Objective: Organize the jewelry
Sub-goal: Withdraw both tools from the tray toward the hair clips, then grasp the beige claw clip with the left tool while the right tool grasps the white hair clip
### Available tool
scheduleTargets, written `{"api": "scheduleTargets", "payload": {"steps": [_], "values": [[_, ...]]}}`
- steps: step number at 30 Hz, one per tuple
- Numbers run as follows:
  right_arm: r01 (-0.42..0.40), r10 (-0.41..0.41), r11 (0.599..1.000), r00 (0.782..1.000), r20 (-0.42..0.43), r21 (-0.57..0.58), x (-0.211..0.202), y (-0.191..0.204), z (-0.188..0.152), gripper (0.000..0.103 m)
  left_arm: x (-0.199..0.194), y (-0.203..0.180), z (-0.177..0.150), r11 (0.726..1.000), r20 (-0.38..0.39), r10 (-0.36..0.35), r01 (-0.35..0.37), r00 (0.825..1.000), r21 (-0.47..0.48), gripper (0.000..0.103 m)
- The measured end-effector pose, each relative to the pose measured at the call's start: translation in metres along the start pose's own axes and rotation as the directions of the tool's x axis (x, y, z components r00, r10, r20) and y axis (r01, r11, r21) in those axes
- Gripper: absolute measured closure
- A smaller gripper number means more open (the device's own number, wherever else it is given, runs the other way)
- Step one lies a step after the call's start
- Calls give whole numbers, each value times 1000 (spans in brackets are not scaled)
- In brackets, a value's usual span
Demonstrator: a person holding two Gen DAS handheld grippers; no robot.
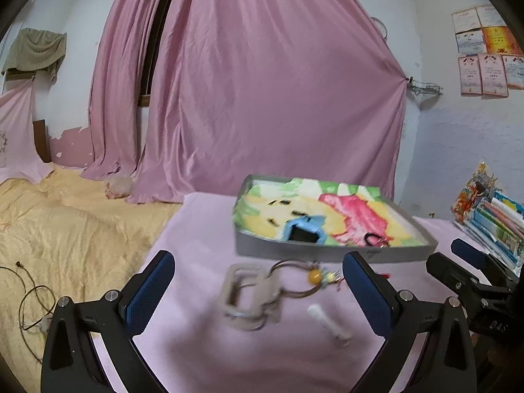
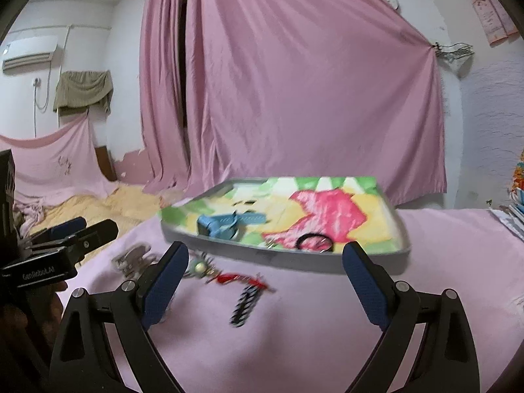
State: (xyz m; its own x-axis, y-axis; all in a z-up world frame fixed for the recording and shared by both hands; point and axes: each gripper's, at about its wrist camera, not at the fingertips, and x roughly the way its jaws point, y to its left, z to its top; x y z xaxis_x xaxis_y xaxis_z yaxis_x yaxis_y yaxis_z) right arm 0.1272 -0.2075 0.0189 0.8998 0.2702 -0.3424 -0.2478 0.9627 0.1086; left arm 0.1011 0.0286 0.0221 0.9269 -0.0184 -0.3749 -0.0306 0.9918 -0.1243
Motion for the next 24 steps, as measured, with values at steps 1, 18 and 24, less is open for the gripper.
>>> {"api": "scheduleTargets", "payload": {"steps": [1,18,24], "values": [[-7,7,1000,1000,-11,-4,1,4,-2,11,1,4,-1,1000,-8,0,0,1000,0,0],[-82,69,995,976,-204,-55,29,54,-23,25,37,35,-16,993,-205,-119,114,971,-35,15],[-117,99,992,961,-259,-55,38,62,-28,46,50,35,-18,985,-267,-173,163,948,-59,32]]}}
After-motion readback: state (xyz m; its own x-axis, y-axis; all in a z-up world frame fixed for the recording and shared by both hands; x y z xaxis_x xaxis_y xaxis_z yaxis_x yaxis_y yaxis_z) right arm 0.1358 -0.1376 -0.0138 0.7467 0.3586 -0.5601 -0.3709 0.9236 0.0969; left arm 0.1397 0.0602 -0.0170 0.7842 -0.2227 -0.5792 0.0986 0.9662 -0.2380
